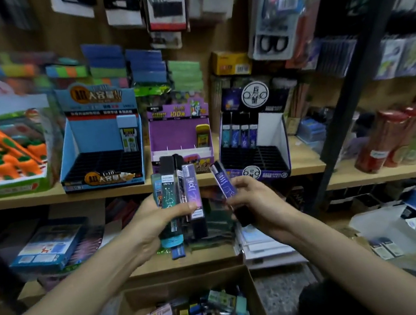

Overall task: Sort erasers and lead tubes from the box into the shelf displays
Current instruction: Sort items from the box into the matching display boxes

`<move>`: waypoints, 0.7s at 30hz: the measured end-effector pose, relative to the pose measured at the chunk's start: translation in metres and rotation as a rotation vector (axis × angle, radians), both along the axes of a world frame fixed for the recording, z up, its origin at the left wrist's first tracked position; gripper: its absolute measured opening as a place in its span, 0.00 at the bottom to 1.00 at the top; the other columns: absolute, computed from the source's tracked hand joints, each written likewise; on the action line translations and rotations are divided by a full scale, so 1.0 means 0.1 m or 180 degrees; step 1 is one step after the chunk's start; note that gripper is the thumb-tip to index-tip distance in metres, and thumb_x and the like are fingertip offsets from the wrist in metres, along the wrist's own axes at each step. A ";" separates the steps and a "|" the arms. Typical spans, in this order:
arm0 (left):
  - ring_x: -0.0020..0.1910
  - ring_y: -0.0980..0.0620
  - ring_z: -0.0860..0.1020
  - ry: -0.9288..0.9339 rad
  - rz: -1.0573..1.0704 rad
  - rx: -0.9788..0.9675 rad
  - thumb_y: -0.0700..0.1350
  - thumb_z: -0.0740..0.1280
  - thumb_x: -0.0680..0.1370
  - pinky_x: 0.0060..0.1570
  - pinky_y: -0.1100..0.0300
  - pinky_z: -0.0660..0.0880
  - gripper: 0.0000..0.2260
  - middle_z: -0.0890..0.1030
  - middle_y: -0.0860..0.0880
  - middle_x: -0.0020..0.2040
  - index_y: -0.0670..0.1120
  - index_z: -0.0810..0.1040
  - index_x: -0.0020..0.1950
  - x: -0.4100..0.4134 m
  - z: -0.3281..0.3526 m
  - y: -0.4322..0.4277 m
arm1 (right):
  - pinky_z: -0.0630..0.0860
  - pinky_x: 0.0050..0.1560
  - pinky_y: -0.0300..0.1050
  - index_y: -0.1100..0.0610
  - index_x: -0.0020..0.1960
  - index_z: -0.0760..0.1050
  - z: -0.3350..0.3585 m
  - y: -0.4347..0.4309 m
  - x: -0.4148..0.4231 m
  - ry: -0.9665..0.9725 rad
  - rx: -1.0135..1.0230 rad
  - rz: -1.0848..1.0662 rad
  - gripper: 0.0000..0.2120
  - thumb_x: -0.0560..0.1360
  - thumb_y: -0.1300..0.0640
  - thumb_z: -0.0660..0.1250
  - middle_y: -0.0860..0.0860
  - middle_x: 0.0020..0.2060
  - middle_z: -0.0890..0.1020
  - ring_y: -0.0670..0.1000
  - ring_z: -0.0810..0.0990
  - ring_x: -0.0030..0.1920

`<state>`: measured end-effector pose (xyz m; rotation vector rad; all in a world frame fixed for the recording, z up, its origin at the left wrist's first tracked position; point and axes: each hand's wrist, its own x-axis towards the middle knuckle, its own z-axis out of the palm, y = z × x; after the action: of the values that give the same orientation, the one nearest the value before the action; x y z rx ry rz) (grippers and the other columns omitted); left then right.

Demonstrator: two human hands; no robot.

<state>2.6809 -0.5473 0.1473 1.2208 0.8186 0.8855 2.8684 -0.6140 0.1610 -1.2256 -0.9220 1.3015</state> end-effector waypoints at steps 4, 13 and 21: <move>0.38 0.53 0.83 -0.0060 0.0075 0.0005 0.34 0.73 0.65 0.34 0.64 0.77 0.16 0.85 0.49 0.39 0.45 0.79 0.50 0.05 0.07 0.21 | 0.75 0.31 0.37 0.58 0.54 0.78 0.13 0.07 0.17 -0.0445 0.0392 0.0331 0.13 0.73 0.70 0.66 0.56 0.42 0.80 0.49 0.80 0.36; 0.49 0.45 0.82 -0.0326 0.0131 -0.0080 0.37 0.74 0.62 0.48 0.54 0.77 0.18 0.85 0.44 0.46 0.44 0.80 0.51 0.39 0.13 0.52 | 0.80 0.35 0.46 0.58 0.41 0.79 0.35 0.41 0.70 -0.0881 0.0374 -0.0820 0.04 0.69 0.62 0.74 0.52 0.32 0.82 0.50 0.80 0.32; 0.45 0.48 0.84 -0.0298 0.0104 -0.0056 0.39 0.75 0.64 0.39 0.59 0.79 0.17 0.85 0.44 0.47 0.44 0.80 0.52 0.57 0.08 0.67 | 0.73 0.28 0.34 0.59 0.41 0.78 0.71 0.81 1.57 -0.1935 0.0820 -0.1752 0.04 0.74 0.60 0.70 0.49 0.31 0.81 0.41 0.77 0.27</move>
<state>2.7382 -0.4806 0.1550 1.1449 0.7716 0.9531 3.0259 -0.5331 0.2317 -1.5532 -1.0286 0.3593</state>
